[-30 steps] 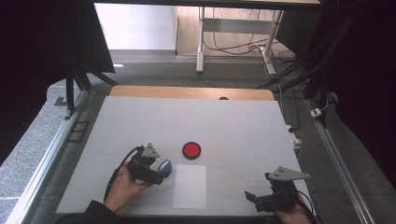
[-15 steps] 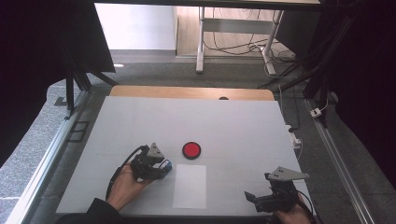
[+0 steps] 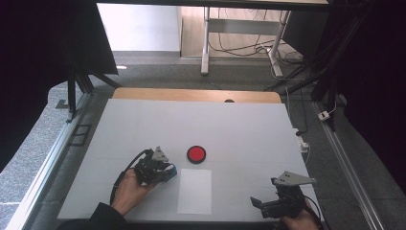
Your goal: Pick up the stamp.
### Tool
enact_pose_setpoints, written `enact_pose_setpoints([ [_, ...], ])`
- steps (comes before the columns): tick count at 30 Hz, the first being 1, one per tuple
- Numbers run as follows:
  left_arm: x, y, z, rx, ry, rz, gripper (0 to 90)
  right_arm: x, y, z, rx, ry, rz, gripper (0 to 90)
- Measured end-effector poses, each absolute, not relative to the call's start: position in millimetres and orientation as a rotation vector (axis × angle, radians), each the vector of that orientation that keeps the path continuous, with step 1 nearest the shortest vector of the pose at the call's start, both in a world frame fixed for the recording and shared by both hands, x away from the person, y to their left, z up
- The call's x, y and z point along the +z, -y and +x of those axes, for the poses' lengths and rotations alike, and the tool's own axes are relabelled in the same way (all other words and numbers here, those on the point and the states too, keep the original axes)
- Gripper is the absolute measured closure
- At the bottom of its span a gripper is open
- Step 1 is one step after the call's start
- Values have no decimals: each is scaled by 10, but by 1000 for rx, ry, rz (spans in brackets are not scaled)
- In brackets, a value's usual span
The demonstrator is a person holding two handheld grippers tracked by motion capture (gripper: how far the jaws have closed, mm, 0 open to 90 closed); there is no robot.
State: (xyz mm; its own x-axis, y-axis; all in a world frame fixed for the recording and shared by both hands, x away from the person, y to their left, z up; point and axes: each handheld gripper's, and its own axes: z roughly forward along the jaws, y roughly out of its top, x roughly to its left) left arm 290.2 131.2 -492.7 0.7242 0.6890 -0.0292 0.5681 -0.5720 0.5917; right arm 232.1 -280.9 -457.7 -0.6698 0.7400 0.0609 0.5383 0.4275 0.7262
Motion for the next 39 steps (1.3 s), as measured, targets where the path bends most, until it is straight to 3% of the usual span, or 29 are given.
enact_pose_setpoints([
  [4, -4915, -1347, 2930, 231, -995, 2321, 706, -4577, 2809, 2320, 1082, -2416, 1109, 0],
  [18, -4744, -1490, 2936, 180, -915, 2215, 706, -4574, 2811, 2316, 1083, -2411, 1104, 0],
  [30, -4574, -1458, 2856, 191, -791, 2158, 707, -4572, 2816, 2319, 1092, -2402, 1113, 0],
  [39, -4464, -1438, 2845, 114, -714, 2083, 707, -4569, 2817, 2319, 1095, -2401, 1112, 0],
])
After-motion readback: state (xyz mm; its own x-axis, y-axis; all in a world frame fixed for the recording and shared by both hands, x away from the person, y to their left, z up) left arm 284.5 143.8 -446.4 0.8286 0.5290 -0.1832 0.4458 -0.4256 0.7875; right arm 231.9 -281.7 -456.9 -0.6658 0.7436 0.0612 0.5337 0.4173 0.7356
